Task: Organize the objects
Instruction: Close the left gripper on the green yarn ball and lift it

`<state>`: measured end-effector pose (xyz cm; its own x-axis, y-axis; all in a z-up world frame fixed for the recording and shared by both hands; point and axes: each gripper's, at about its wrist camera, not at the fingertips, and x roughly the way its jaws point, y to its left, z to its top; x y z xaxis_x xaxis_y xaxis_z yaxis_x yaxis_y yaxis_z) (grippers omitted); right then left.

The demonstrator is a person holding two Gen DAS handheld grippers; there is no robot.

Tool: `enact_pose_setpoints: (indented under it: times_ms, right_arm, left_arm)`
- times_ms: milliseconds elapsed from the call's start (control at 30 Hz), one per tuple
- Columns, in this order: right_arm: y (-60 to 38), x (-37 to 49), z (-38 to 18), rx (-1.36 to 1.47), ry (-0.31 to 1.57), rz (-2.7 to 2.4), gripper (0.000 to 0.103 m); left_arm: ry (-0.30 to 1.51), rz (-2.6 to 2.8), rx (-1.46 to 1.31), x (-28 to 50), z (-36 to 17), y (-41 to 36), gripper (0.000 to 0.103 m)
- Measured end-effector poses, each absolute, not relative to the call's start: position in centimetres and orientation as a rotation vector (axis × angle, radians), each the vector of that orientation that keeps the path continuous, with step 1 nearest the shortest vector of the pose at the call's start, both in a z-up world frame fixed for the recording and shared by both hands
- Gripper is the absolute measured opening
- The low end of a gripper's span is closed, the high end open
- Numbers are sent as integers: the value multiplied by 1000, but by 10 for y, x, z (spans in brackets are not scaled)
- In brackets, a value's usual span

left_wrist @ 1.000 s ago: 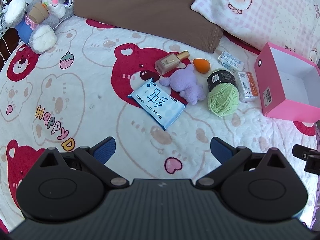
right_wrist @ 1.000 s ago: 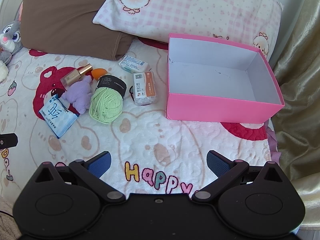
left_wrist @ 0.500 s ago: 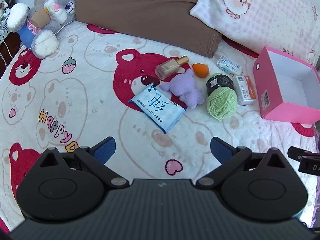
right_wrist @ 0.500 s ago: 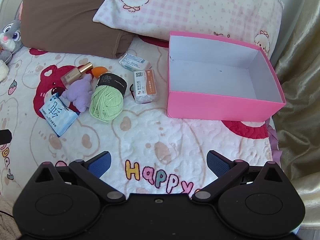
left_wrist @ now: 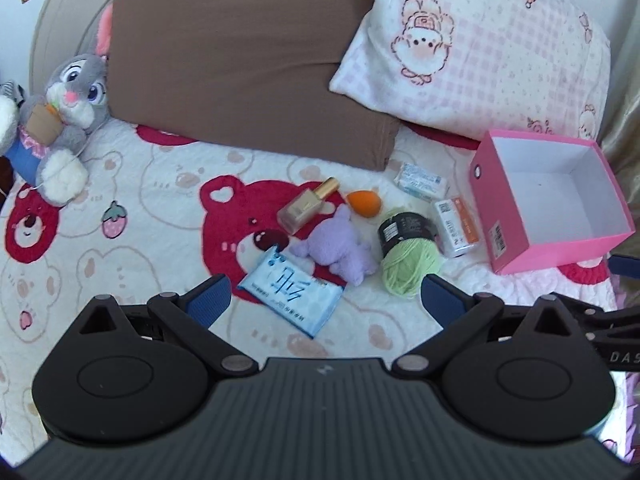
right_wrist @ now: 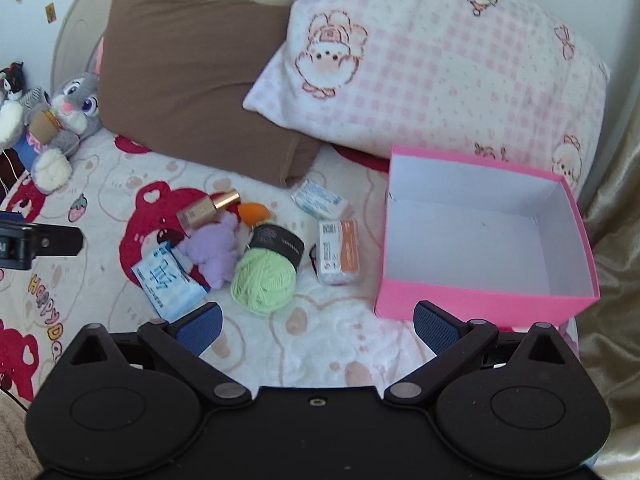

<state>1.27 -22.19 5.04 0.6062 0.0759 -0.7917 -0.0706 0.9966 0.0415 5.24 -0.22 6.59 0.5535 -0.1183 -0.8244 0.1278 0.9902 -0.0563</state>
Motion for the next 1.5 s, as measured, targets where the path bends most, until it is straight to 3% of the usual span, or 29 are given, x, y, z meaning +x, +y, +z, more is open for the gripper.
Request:
enact_pose_setpoints:
  times_ms: [300,567,733,1033,1133,1500]
  right_arm:
    - [-190,47,17,-141,817,211,103]
    - [-183,67,-26,-54,805,287,102]
    - [-179,73,-50,-55,803,311,102]
    - [-169,87,-83,-76,815,354,102]
    - [-170,91,-92,-71,826,364,102]
    - [-185,119,-135,107,951,378,101]
  left_arm:
    - [898,-348,-29,97,42,-46,103]
    - [1017,-377,-96,125,-26,-48,98]
    - [1082,-371,-196,139,-69,-38,84]
    - [1066,-409,-262,151,-101,-44,78]
    - [1074,-412,-304,154,-113,-43,65]
    - [1102,-447,-459,161,-145,-34,47]
